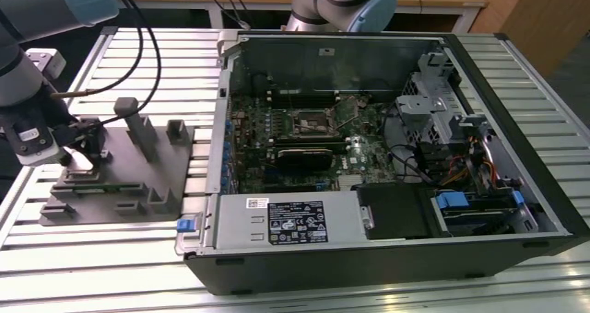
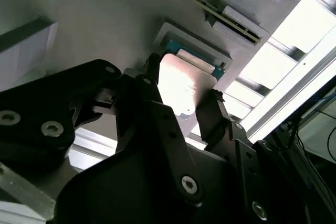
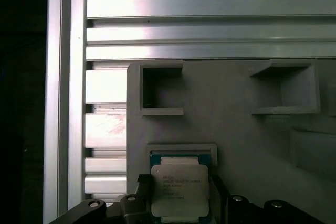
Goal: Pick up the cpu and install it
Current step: 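Pick up the cpu and move it towards the insertion slot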
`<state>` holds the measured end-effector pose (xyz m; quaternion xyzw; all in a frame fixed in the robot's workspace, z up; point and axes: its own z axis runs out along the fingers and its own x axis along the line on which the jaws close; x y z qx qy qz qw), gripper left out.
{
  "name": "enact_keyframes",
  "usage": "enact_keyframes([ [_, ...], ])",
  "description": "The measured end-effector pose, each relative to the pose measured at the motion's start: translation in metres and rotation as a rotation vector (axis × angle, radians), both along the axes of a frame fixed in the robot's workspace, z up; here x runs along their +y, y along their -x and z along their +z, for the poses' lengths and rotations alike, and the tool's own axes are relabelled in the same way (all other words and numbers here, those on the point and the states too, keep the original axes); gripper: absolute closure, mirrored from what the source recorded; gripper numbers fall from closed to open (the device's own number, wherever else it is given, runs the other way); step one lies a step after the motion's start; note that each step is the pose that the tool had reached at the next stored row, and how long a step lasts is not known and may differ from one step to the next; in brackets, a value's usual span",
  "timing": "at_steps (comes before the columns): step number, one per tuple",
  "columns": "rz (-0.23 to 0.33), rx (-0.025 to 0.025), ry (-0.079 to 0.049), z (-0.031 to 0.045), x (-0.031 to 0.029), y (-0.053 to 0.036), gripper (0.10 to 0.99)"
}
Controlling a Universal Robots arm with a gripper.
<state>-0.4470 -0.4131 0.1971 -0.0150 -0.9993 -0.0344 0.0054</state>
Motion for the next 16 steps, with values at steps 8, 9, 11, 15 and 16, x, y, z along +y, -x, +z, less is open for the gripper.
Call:
enact_keyframes([
  [8,0.000,0.0000,0.000,0.0131,0.0000,0.0000,0.553],
  [9,0.000,-0.0003,0.000,0.0132,0.0000,0.0000,0.553],
  [11,0.000,0.0000,0.000,0.0136,0.0000,0.0000,0.553],
  [15,0.000,0.0000,-0.002,0.0148,0.0000,0.0000,0.553],
  [16,0.000,0.0002,-0.002,0.0156,0.0000,0.0001,0.553],
])
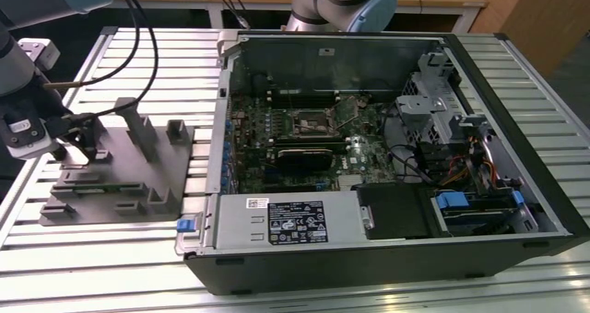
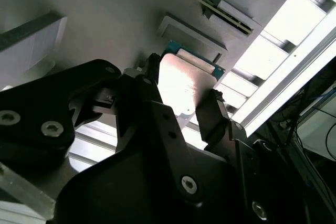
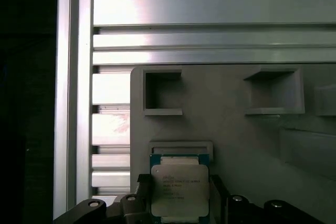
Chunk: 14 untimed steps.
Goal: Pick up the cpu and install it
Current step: 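Pick up the cpu and move it towards the insertion slot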
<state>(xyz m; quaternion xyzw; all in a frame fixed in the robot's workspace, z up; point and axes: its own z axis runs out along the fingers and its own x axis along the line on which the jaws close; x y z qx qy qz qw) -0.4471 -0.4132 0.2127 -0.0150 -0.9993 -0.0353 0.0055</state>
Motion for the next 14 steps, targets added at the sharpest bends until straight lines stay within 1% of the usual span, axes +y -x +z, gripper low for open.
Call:
enact_keyframes([
  [9,0.000,-0.0002,0.000,0.0070,0.0000,0.0000,0.553],
  [14,0.000,-0.0004,0.000,0.0090,0.0000,0.0000,0.553],
])
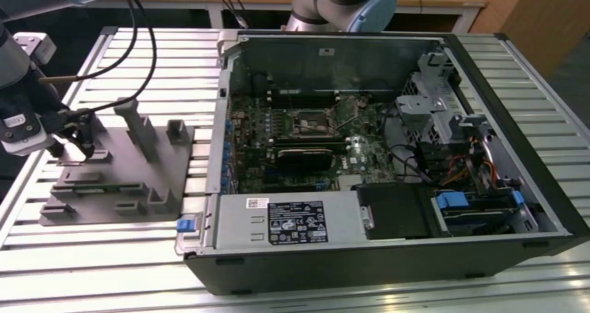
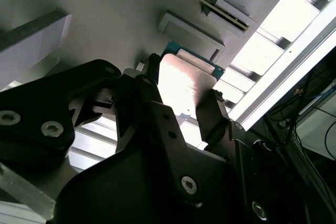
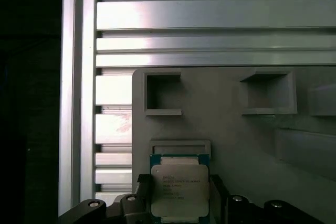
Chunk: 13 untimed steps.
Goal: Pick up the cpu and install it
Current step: 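Pick up the cpu and move it towards the insertion slot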
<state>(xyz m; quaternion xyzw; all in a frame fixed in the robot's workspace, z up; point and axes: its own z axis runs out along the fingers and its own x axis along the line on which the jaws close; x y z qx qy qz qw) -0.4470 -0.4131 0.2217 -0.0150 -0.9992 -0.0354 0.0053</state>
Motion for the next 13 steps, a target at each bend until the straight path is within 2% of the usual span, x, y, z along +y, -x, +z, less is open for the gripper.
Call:
enact_keyframes([
  [13,0.000,0.0003,0.000,0.0040,0.0000,0.0000,0.553],
])
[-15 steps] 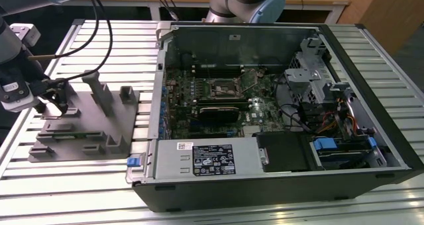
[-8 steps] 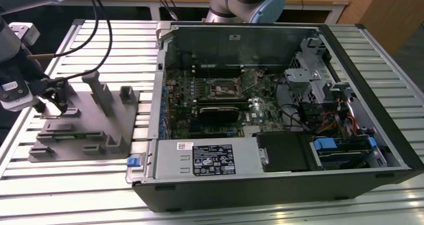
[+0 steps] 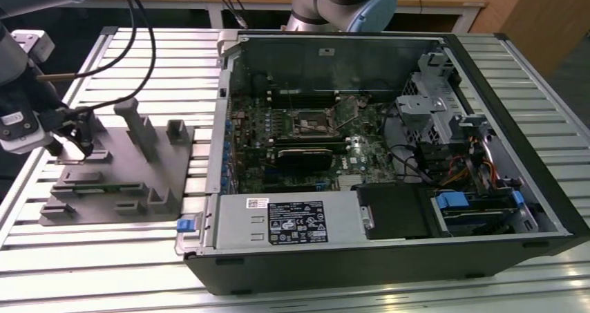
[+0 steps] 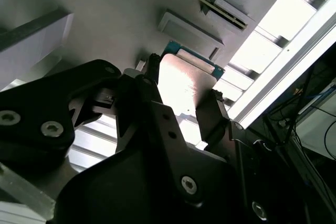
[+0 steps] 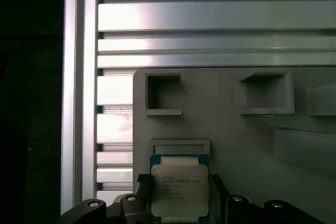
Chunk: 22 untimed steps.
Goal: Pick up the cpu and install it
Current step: 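Pick up the cpu and move it towards the insertion slot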
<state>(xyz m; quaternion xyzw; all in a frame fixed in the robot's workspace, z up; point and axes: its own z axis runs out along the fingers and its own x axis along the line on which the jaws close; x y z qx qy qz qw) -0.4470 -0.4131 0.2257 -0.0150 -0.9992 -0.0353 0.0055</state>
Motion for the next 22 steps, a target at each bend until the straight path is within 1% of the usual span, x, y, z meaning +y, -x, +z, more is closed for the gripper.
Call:
enact_keyframes([
  [15,0.000,0.0000,0.000,0.0062,0.0000,0.0000,0.553],
  [22,0.000,-0.0001,0.000,0.0102,0.0000,0.0000,0.553],
])
